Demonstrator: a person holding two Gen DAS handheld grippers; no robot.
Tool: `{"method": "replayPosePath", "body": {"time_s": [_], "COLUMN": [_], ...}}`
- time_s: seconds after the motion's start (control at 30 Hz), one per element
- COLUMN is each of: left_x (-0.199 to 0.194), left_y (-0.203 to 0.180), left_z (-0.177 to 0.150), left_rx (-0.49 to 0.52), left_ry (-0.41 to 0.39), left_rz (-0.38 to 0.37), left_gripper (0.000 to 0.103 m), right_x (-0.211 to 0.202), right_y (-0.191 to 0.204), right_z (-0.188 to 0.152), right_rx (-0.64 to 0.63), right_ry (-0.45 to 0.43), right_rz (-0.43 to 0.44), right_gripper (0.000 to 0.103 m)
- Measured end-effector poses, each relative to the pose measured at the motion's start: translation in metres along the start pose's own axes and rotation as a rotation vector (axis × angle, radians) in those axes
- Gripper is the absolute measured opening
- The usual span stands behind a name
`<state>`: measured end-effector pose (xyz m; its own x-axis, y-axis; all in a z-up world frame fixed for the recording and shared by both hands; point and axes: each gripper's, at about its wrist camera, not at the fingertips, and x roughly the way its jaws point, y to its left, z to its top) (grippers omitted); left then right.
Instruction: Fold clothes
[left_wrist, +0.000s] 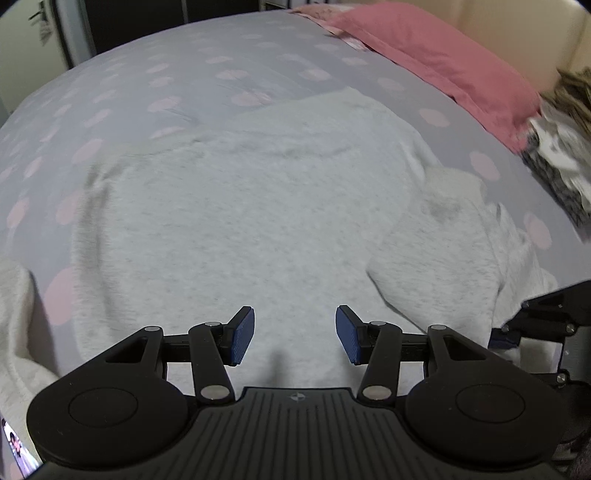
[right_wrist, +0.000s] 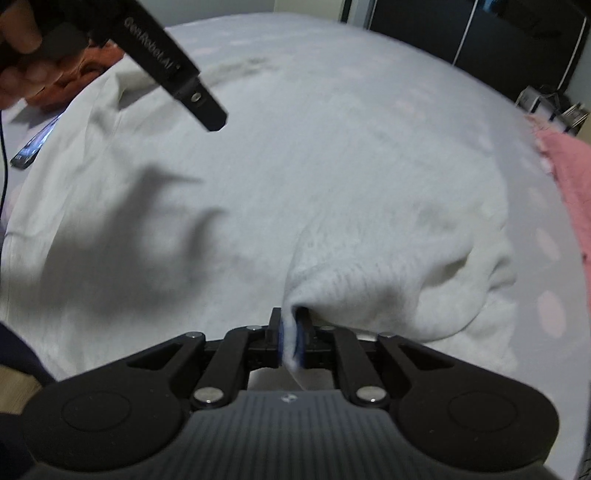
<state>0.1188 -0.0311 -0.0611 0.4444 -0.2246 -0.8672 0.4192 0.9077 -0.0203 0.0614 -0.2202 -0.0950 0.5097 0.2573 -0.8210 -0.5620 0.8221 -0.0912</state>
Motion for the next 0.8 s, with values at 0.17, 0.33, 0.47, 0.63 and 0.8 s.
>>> {"method": "replayPosePath", "body": {"time_s": [0.17, 0.33, 0.47, 0.63, 0.8], "left_x": [0.004, 0.004, 0.01, 0.035, 0.067], "left_y": [-0.019, -0.06, -0.102, -0.15, -0.17], "left_z": [0.008, 0.022, 0.031, 0.036, 0.044], "left_rx": [0.038, 0.108, 0.179, 0.202, 0.182], "left_ry": [-0.005, -0.037, -0.06, -0.054, -0.022], "left_rz": [-0.034, -0.081, -0.138, -0.199, -0.138], "left_gripper": [0.047, 0.047, 0.047, 0.047, 0.043], "right_x": [-0.027, -0.06, -0.062, -0.062, -0.065], "right_y": [-0.012, -0.039, -0.071, -0.107, -0.118], "right_z": [-0.003, -0.013, -0.022, -0.031, -0.036], "right_rx": [0.052, 0.112, 0.14, 0.241, 0.237], "right_ry": [-0.013, -0.029, 0.012, 0.044, 0.059], "right_rz": [0.094, 0.059, -0.088, -0.145, -0.186], "right_gripper": [0.038, 0.048, 0.053, 0.056, 0.061]}}
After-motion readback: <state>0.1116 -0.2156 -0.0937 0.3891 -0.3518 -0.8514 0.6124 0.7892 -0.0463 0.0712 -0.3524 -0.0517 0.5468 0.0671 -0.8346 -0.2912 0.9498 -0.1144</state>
